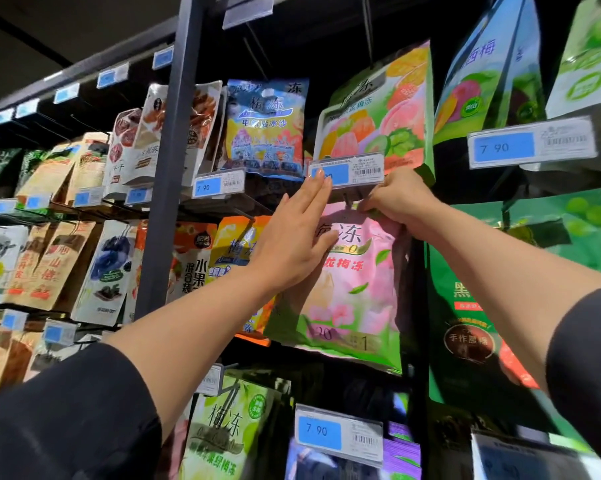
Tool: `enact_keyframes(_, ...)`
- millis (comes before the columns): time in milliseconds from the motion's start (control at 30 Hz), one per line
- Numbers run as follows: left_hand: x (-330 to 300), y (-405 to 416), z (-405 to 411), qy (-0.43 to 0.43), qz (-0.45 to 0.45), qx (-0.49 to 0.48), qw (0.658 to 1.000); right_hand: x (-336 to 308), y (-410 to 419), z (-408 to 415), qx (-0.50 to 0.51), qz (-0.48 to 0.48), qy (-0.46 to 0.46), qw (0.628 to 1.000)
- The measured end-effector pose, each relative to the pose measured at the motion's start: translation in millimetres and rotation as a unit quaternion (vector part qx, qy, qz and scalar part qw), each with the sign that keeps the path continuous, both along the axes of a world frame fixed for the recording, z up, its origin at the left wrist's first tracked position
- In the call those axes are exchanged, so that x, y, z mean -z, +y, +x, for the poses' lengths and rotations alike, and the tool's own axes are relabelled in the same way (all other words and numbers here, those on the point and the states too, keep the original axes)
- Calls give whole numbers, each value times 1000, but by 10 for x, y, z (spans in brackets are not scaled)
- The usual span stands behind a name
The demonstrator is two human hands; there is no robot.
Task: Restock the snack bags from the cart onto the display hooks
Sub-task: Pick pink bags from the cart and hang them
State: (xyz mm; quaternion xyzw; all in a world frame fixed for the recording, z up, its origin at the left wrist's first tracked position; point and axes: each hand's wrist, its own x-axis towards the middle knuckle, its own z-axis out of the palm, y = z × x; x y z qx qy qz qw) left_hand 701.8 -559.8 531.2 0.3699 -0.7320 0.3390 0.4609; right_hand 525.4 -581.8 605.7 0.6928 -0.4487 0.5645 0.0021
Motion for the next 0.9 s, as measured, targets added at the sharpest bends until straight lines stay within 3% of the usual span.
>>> enact_keyframes(67, 18, 0, -10, -9, 0, -20, 1000, 68, -55, -38, 45, -4, 14, 999)
enact_keyframes(200, 64, -40, -46, -4, 3, -26, 1000, 437, 69, 36, 128, -92, -85, 984)
enact_keyframes(300, 127, -95, -80, 0, -6, -19, 1000, 956, 285, 197, 73, -172, -64, 980)
enact_keyframes(400, 157, -127, -106, 5, -19, -33, 999, 1401, 295, 210, 51, -118, 67, 989)
enact_keyframes(467, 143, -130, -95, 5, -24, -39, 999, 1515, 181, 137, 65, -62, 98, 991)
enact_keyframes(800, 238, 18, -234, 18, 17, -54, 998, 1486, 132, -37, 82, -14, 74, 994)
enact_keyframes(900, 574, 40, -366, 26, 77, -41, 996, 1542, 387, -48, 77, 1, 60, 995)
